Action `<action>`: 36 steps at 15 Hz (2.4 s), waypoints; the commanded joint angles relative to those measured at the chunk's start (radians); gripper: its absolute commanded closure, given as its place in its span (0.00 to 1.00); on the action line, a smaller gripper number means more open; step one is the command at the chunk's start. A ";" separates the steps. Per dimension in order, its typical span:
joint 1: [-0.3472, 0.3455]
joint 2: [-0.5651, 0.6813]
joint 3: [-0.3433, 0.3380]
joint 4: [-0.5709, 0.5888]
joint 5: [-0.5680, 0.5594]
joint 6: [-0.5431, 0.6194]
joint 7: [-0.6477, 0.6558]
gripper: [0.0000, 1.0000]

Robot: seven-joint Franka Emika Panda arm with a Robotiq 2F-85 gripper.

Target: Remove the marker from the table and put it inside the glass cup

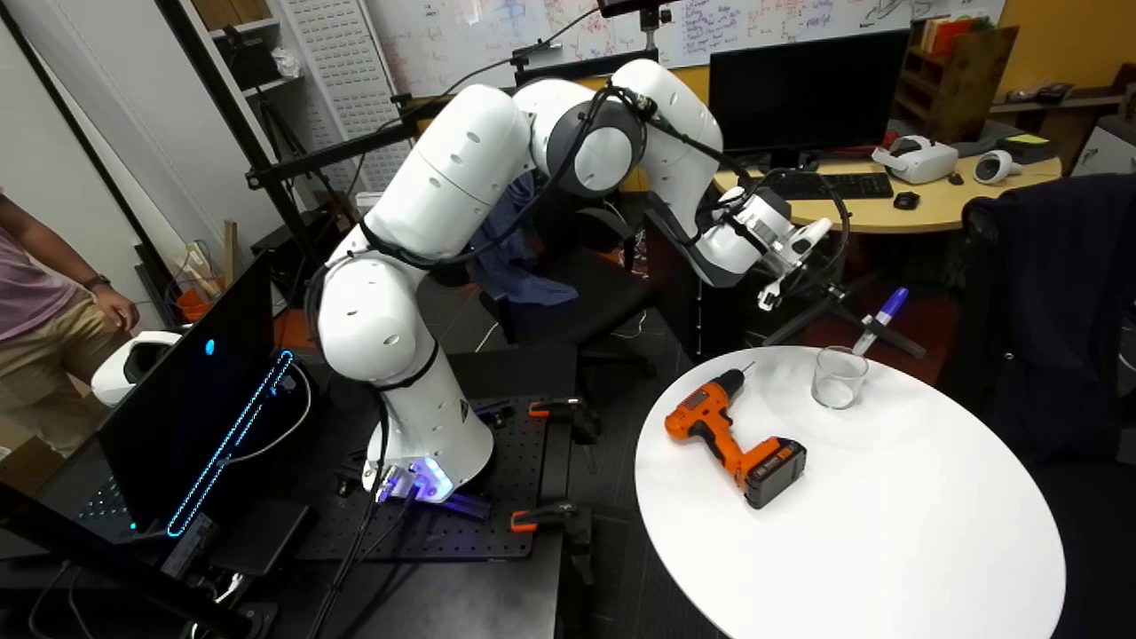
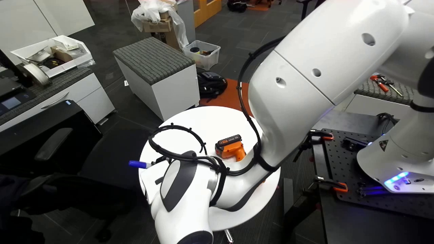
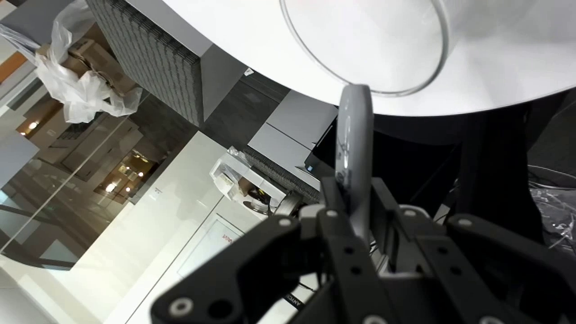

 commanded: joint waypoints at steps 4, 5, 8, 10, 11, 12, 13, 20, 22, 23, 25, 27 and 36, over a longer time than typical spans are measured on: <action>0.004 -0.080 0.035 -0.112 -0.032 -0.053 0.052 0.95; 0.006 -0.087 0.040 -0.123 -0.034 -0.058 0.056 0.95; 0.005 -0.106 0.052 -0.157 -0.039 -0.069 0.078 0.95; -0.001 -0.114 0.057 -0.177 -0.050 -0.074 0.103 0.95; -0.005 -0.117 0.059 -0.187 -0.054 -0.074 0.113 0.95; -0.007 -0.118 0.058 -0.194 -0.061 -0.077 0.124 0.95; -0.007 -0.120 0.057 -0.200 -0.071 -0.084 0.134 0.95; -0.041 -0.114 0.062 -0.213 -0.146 -0.086 0.172 0.95; -0.056 -0.111 0.065 -0.209 -0.162 -0.078 0.181 0.95; -0.063 -0.111 0.066 -0.209 -0.170 -0.072 0.182 0.95; -0.074 -0.104 0.069 -0.204 -0.184 -0.065 0.186 0.95; -0.085 -0.099 0.076 -0.200 -0.202 -0.051 0.189 0.95; -0.115 -0.090 0.106 -0.199 -0.241 -0.004 0.225 0.95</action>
